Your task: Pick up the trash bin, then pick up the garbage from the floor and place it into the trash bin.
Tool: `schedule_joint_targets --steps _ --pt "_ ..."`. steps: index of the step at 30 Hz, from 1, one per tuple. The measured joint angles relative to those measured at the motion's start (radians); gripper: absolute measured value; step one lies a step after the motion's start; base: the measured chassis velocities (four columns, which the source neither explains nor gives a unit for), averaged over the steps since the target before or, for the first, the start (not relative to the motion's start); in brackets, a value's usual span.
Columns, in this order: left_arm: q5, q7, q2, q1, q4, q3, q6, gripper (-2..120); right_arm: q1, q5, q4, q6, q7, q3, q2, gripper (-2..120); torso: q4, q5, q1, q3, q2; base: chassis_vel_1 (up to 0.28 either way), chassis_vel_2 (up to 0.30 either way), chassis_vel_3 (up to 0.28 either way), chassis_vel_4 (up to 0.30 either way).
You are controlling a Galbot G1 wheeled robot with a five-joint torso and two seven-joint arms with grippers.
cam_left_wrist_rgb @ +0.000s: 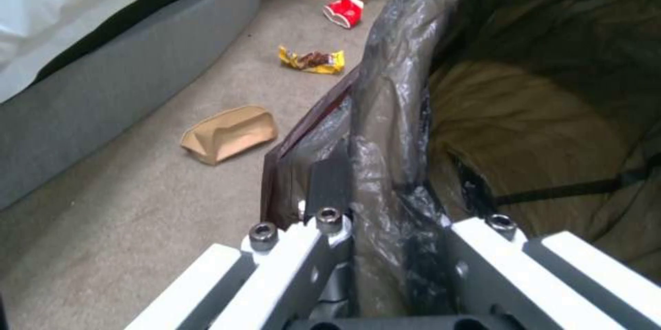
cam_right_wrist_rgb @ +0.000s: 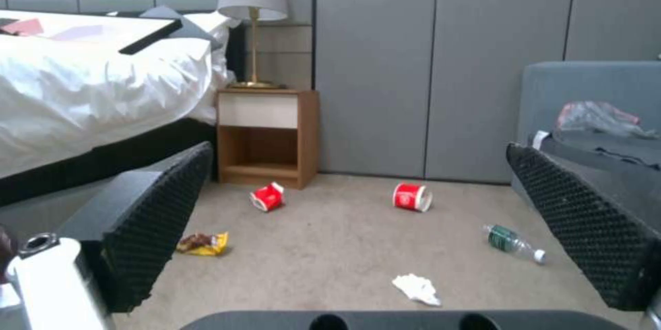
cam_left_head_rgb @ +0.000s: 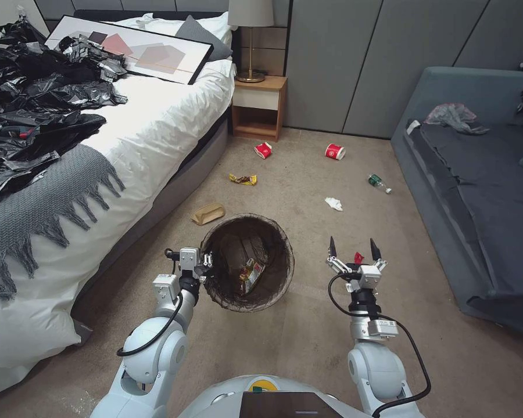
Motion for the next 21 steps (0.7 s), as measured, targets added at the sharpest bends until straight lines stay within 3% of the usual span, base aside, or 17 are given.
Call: schedule_joint_targets --steps 8,21 --pt "0.001 0.001 0.0 0.001 -0.001 0.0 -0.001 0 0.0 0.0 0.001 0.002 -0.002 0.004 0.0 100 -0.0002 -0.0001 0.0 0.0 0.0 -0.153 0.138 0.145 -0.143" --pt "0.001 0.001 -0.001 -0.001 0.0 -0.001 -0.002 0 0.002 0.001 -0.001 0.002 -0.003 0.004 0.002 100 0.0001 -0.0001 0.0 0.0 0.0 -0.253 0.254 0.241 -0.253"
